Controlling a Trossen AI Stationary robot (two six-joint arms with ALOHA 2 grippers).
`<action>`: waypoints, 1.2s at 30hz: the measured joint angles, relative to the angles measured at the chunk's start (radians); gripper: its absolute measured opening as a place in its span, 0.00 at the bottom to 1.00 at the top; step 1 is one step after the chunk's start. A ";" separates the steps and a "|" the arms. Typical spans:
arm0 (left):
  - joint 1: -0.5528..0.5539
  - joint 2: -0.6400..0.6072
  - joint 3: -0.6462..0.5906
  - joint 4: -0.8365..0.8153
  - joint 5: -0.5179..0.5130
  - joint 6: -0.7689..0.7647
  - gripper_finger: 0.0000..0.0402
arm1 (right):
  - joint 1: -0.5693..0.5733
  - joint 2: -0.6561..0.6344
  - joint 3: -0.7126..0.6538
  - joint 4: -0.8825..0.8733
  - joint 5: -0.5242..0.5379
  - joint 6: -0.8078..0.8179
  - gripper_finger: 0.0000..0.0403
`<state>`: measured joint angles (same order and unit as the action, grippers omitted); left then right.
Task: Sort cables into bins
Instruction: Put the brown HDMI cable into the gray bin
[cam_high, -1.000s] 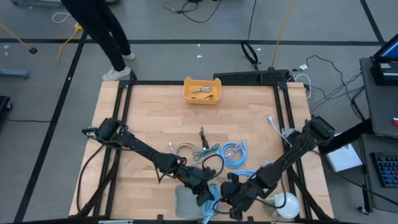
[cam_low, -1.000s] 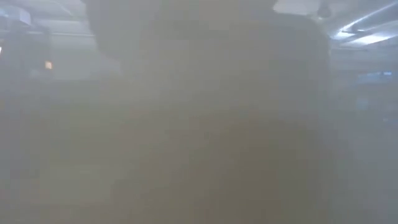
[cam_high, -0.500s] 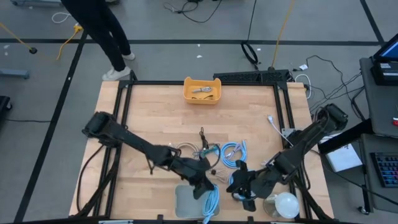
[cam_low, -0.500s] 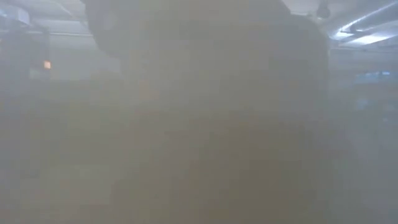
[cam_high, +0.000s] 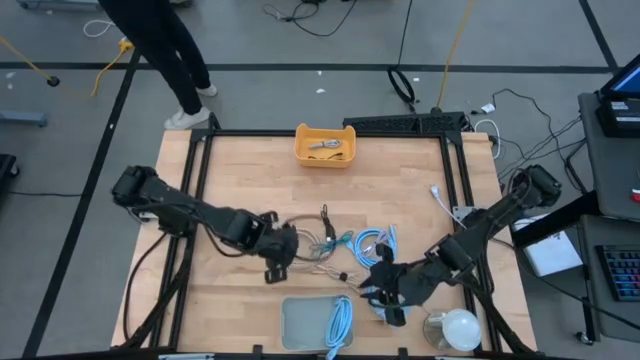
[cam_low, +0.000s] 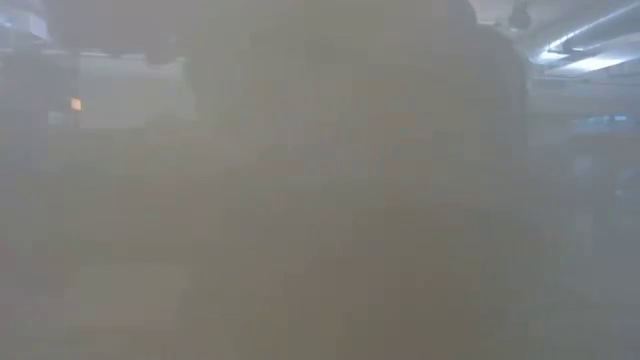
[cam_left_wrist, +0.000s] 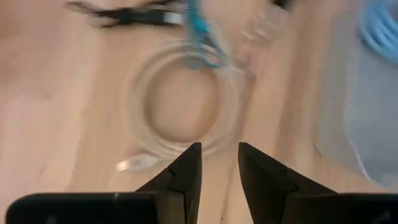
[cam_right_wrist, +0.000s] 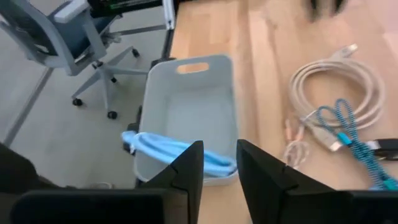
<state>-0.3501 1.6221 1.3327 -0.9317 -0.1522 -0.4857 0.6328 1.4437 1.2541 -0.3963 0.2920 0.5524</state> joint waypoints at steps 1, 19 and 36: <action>-0.008 0.011 0.000 0.000 0.014 0.037 0.27 | -0.010 -0.006 0.000 -0.009 0.000 -0.012 0.24; -0.002 0.235 -0.001 0.101 0.030 0.231 0.27 | -0.133 -0.245 -0.004 -0.145 0.237 -0.104 0.27; 0.066 0.237 -0.064 0.177 0.184 0.392 0.32 | -0.179 -0.223 -0.005 -0.147 0.235 -0.039 0.27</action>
<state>-0.2840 1.8595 1.2686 -0.7544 0.0322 -0.0940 0.4535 1.2210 1.2491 -0.5434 0.5266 0.5137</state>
